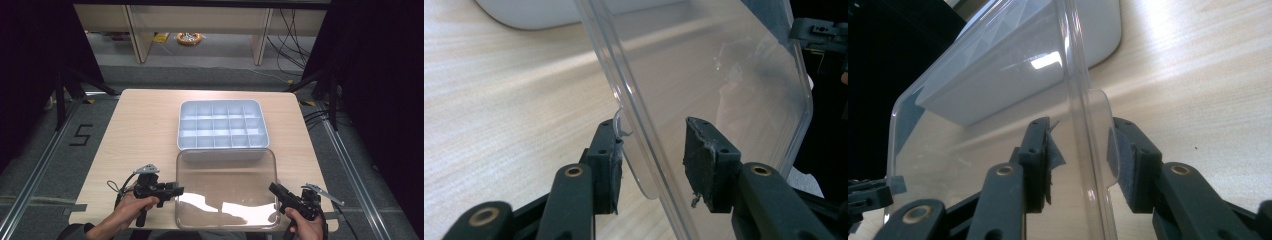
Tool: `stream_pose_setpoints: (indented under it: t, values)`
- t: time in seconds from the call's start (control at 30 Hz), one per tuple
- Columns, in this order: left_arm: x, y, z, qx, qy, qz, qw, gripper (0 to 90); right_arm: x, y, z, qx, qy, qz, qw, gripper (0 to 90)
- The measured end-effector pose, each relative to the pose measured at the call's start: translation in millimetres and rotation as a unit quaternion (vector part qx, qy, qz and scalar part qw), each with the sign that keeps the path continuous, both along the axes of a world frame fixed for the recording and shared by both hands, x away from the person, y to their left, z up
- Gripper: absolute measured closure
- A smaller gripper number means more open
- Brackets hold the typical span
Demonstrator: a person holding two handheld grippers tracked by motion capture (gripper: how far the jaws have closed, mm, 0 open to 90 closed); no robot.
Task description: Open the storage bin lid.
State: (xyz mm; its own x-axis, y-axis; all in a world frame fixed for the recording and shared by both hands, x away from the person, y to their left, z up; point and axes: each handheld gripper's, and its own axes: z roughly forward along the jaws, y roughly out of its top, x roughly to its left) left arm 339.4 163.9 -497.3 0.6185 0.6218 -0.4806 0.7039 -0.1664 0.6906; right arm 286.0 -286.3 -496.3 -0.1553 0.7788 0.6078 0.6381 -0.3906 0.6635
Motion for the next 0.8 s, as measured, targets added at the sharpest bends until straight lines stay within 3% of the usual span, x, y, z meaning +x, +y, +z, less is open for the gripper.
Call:
stream_pose_setpoints:
  t: [0.03,0.1,0.2,0.23,0.27,0.4,0.5,0.57,0.6,0.63,0.67,0.7,0.8]
  values:
    - [-0.8,-0.7,-0.8,0.000,0.002,0.002,1.0000,58.3,-0.5,0.9,1.0,0.006,0.007,-0.003,1.0000,62.0]
    - [-1.6,-0.7,-2.7,0.005,0.004,-0.003,1.0000,57.5,1.6,-0.5,-3.9,-0.012,-0.008,0.003,0.9999,62.0]
    - [-1.9,-1.3,-5.0,0.010,0.006,-0.004,0.9999,56.8,-0.1,2.0,-3.6,0.003,0.019,-0.006,0.9998,61.9]
    - [-2.2,-1.8,-5.3,0.012,0.004,-0.001,0.9999,56.6,0.7,0.1,-5.7,-0.003,0.009,0.002,1.0000,61.9]
    - [-1.8,-1.6,-5.7,0.015,0.005,-0.004,0.9999,56.3,1.1,1.0,-6.4,-0.001,0.013,-0.003,0.9999,61.5]
    - [-0.3,-1.8,-8.1,0.020,0.003,0.000,0.9998,55.3,1.9,0.6,-8.8,-0.022,0.019,-0.005,0.9996,61.5]
    - [-0.2,-1.8,-9.3,0.026,0.006,-0.001,0.9996,55.0,1.7,2.8,-8.9,0.003,0.039,-0.007,0.9992,61.5]
    - [-0.3,-2.3,-9.8,0.028,0.005,-0.006,0.9996,55.0,4.2,0.7,-13.5,-0.007,0.028,-0.006,0.9996,61.5]
    - [-0.7,-2.8,-9.9,0.028,0.006,-0.007,0.9996,55.0,3.4,2.0,-12.6,0.007,0.043,-0.008,0.9990,61.4]
    - [-1.2,-3.0,-9.9,0.033,0.004,-0.006,0.9994,55.0,2.9,-2.4,-13.8,-0.019,0.036,0.006,0.9992,61.3]
    - [-1.4,-3.3,-10.0,0.033,0.003,-0.005,0.9994,54.9,3.2,0.5,-14.3,-0.001,0.051,-0.004,0.9987,61.0]
    - [-1.4,-3.4,-10.0,0.036,0.004,-0.004,0.9993,54.8,4.0,1.4,-14.9,0.002,0.048,-0.007,0.9988,61.0]
    - [-1.9,-3.2,-10.3,0.040,0.005,-0.003,0.9992,54.8,3.7,2.4,-13.7,-0.008,0.058,-0.006,0.9983,60.3]
